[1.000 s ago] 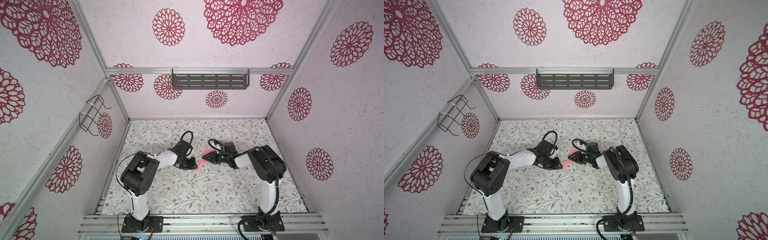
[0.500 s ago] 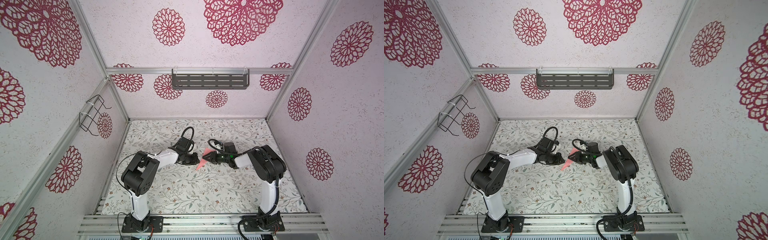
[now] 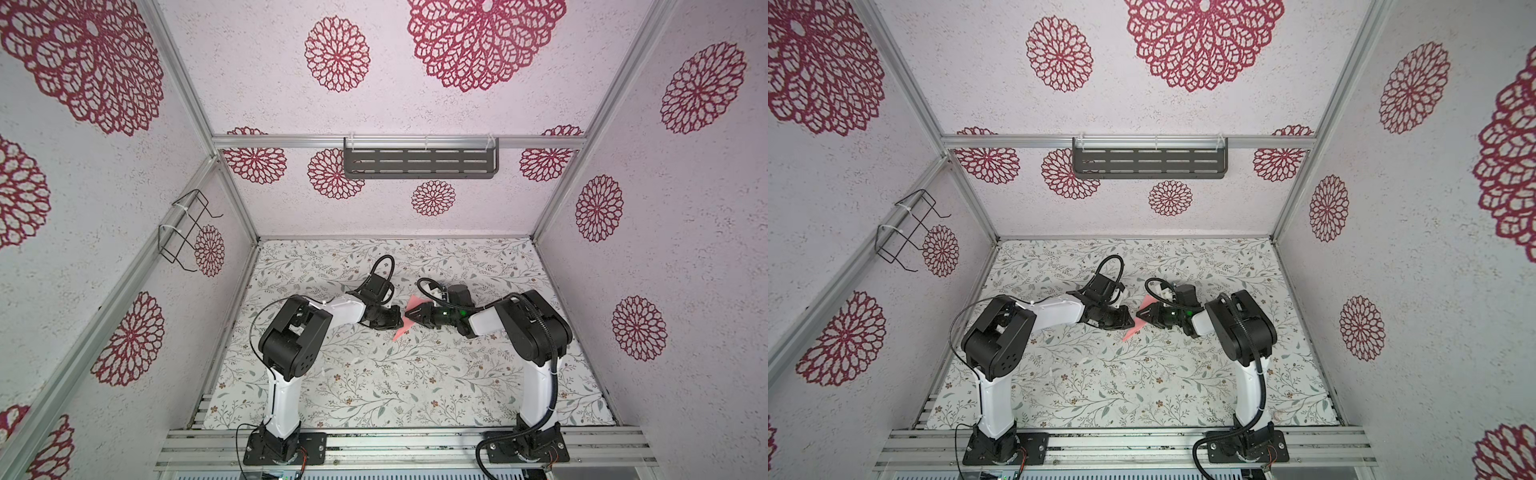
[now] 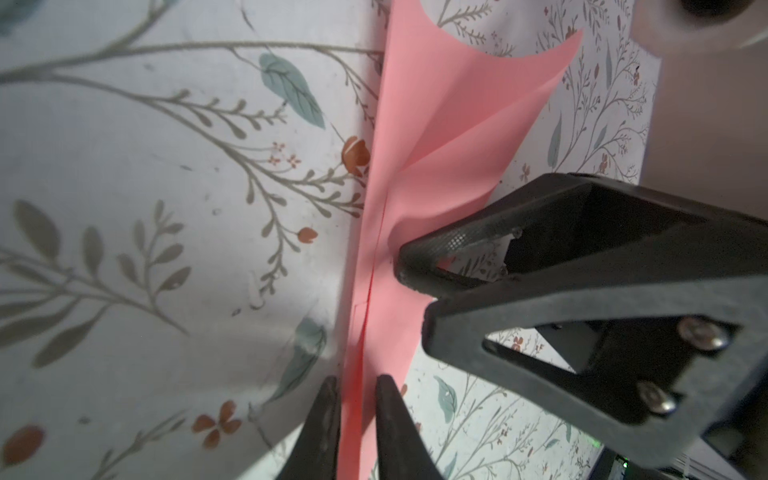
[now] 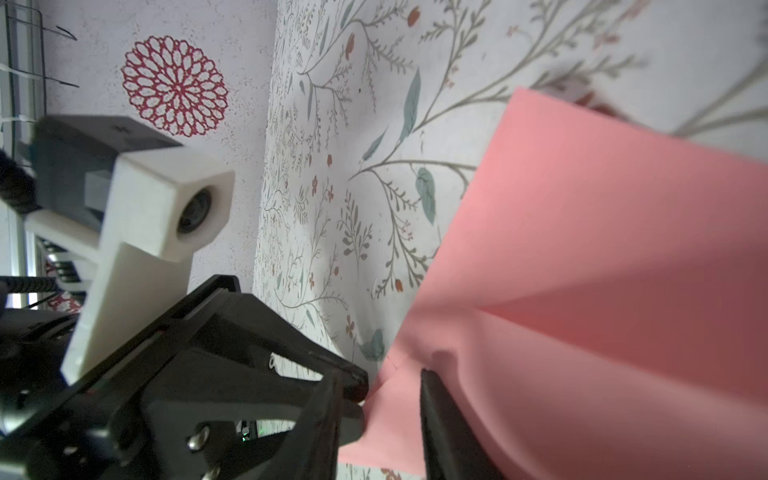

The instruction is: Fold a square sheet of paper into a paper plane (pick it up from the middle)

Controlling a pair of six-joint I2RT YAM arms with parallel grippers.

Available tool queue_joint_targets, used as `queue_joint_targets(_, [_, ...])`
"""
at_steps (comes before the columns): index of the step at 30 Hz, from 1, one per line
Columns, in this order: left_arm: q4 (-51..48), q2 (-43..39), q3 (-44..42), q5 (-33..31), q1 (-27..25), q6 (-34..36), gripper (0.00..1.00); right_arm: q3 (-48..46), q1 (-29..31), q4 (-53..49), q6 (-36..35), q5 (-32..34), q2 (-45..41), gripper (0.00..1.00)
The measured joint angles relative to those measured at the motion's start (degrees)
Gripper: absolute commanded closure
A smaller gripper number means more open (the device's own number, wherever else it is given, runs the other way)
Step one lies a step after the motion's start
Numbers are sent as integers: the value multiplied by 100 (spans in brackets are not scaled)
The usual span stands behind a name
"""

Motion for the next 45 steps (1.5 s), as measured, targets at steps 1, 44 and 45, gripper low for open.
queue_joint_targets(1, [-44, 2, 11, -33, -15, 22, 82, 0, 0, 13, 31, 4, 0, 64])
queue_joint_targets(44, [-522, 105, 289, -448, -138, 365, 89, -437, 238, 146, 229, -116, -155, 85])
queue_joint_targets(45, [-525, 101, 289, -448, -138, 365, 89, -424, 238, 122, 225, -116, -149, 85])
